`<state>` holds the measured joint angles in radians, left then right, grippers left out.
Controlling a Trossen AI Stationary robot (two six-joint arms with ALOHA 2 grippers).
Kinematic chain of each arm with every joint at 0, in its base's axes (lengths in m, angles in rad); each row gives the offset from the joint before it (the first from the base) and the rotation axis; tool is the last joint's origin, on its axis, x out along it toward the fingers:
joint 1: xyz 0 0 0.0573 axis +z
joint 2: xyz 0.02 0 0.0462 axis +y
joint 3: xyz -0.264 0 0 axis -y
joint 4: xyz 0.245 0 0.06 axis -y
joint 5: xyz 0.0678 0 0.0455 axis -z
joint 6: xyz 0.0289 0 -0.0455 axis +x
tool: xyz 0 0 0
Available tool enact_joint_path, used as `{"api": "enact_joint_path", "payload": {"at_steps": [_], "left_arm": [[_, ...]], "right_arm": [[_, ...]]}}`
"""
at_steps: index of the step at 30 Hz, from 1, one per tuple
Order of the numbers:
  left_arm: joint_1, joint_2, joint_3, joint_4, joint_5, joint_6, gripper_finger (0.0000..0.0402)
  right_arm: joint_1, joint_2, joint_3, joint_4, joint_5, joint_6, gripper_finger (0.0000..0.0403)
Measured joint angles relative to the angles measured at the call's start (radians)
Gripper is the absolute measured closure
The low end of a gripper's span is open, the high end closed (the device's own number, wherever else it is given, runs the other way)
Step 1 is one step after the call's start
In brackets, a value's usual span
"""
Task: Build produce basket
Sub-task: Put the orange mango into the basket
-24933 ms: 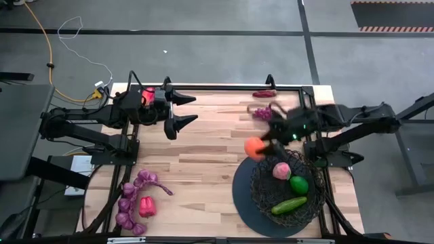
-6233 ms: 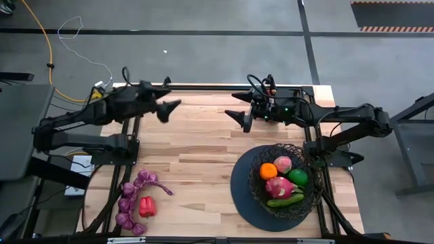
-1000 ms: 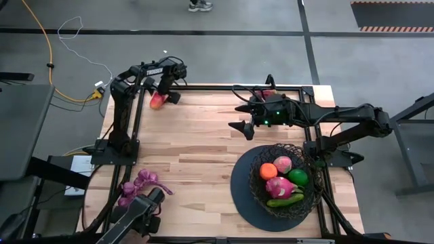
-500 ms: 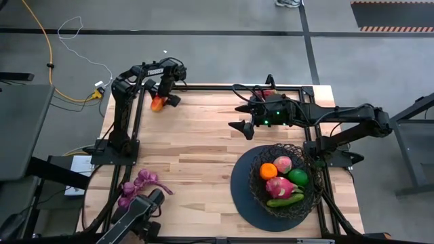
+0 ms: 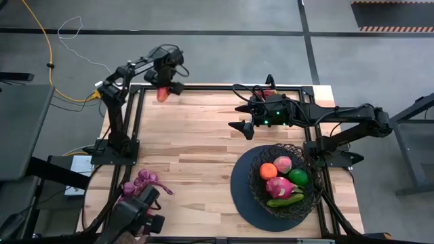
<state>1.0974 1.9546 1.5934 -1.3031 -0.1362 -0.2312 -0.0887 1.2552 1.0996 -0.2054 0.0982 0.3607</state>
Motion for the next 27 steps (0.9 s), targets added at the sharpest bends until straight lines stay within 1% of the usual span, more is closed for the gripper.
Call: {"api": "enact_joint_path", "payload": {"at_steps": [6,13,21,24,27], "left_arm": [[-0.030,-0.154,0.001,0.178,0.115,-0.039,0.0171],[-0.133,-0.301,-0.009,0.418,0.223,-0.072,0.0171],[-0.345,-0.394,-0.010,0.612,0.221,-0.072,0.0169],[-0.432,-0.425,-0.015,0.666,0.185,-0.048,0.0169],[-0.513,-0.484,-0.089,0.805,0.133,-0.041,0.0169]], "right_arm": [[0.000,0.000,0.000,0.000,0.000,-0.002,0.0022],[0.000,0.000,0.000,0.000,0.000,-0.002,0.0021],[0.000,0.000,0.000,0.000,0.000,-0.003,0.0022],[0.000,0.000,0.000,0.000,-0.001,-0.003,0.0022],[0.000,0.000,0.000,0.000,-0.011,-0.006,0.0022]]}}
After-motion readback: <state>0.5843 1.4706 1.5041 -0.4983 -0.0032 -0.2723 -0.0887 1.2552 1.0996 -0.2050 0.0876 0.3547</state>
